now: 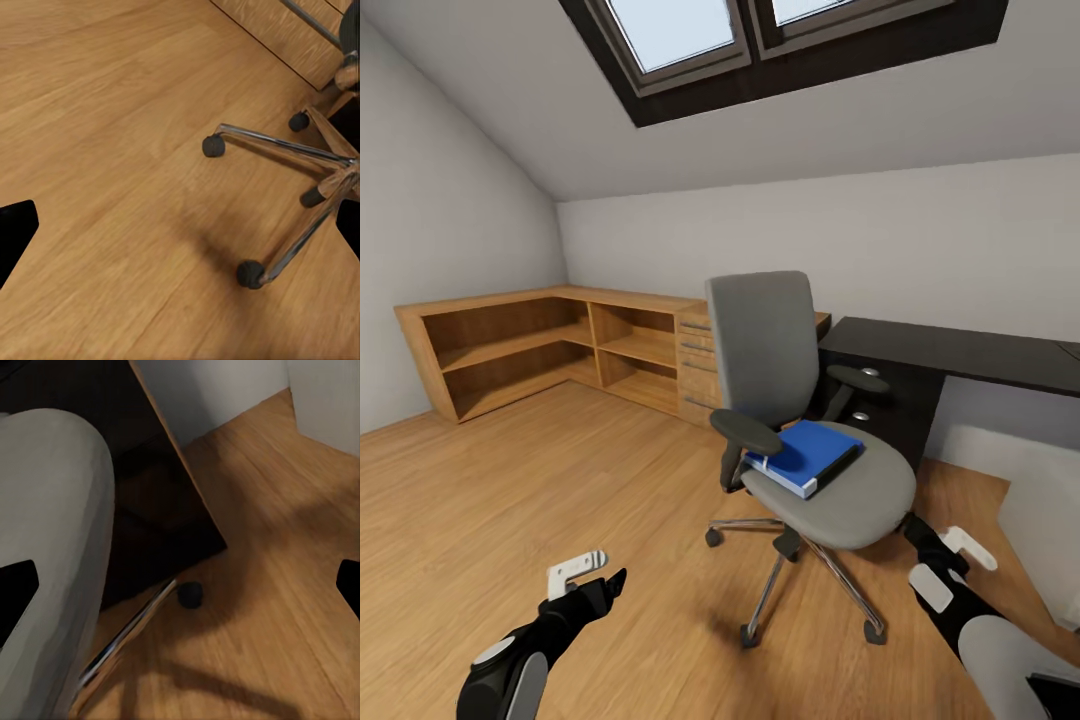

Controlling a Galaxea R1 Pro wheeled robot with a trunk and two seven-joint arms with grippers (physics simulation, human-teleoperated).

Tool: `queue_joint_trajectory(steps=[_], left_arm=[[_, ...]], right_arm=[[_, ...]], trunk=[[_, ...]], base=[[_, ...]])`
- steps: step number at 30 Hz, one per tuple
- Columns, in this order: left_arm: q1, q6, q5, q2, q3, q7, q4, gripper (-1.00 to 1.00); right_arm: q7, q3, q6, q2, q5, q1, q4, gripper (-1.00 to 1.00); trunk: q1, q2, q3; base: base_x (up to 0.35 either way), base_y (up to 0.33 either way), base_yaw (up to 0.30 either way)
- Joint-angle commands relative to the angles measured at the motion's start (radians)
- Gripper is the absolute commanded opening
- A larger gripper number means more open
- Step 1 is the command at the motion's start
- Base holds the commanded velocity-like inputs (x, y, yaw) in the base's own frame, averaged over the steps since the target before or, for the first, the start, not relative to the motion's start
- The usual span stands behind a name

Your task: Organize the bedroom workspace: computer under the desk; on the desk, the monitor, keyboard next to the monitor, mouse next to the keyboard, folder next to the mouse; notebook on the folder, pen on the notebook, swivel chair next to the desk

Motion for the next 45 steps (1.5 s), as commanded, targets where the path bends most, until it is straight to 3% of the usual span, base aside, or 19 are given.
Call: queue_joint_trajectory(steps=[1,4,5,14,17,18,24,33,45], left_arm=[[-0.001,0.006,0.010,-0.001,-0.002,0.004,-0.001,1.00],[-0.001,0.006,0.010,-0.001,-0.008,0.004,-0.001,1.00],[-0.001,0.006,0.010,-0.001,-0.014,0.003,0.000,1.00],[-0.001,0.006,0.010,-0.001,-0.030,0.003,0.001,1.00],[-0.001,0.006,0.010,-0.001,-0.032,0.003,0.001,1.00],[-0.001,0.006,0.010,-0.001,-0.034,0.003,0.001,1.00],[-0.001,0.006,0.010,-0.001,-0.040,0.003,0.001,1.00],[-0.001,0.006,0.010,-0.001,-0.048,0.003,0.005,1.00],[-0.001,0.006,0.010,0.000,-0.050,0.003,0.007,1.00]], right_arm=[[0.011,0.006,-0.001,-0.006,-0.022,0.000,0.001,1.00],[0.076,0.005,0.031,-0.026,-0.074,0.000,0.002,1.00],[0.226,0.005,0.178,-0.073,-0.178,0.001,0.007,1.00],[0.420,0.005,0.364,-0.131,-0.251,0.001,0.057,1.00],[0.446,0.005,0.382,-0.139,-0.260,0.001,0.064,1.00],[0.464,0.005,0.399,-0.150,-0.295,0.001,0.069,1.00],[0.475,0.005,0.471,-0.167,-0.333,0.001,0.070,1.00],[0.503,0.005,0.578,-0.191,-0.346,0.001,0.071,1.00],[0.508,0.005,0.591,-0.189,-0.349,0.001,0.062,1.00]], trunk=[[0.000,0.000,-0.001],[0.000,0.000,-0.001],[0.000,0.000,-0.001],[0.000,0.000,-0.001],[0.000,0.000,-0.001],[0.000,0.000,-0.001],[0.000,0.000,-0.001],[0.000,0.000,-0.001],[0.000,0.000,-0.001]], base=[[0.000,0.000,0.000],[0.000,0.000,0.000],[0.000,0.000,0.000],[0.000,0.000,0.000],[0.000,0.000,0.000],[0.000,0.000,0.000],[0.000,0.000,0.000],[0.149,0.000,0.000],[0.310,0.000,0.000]])
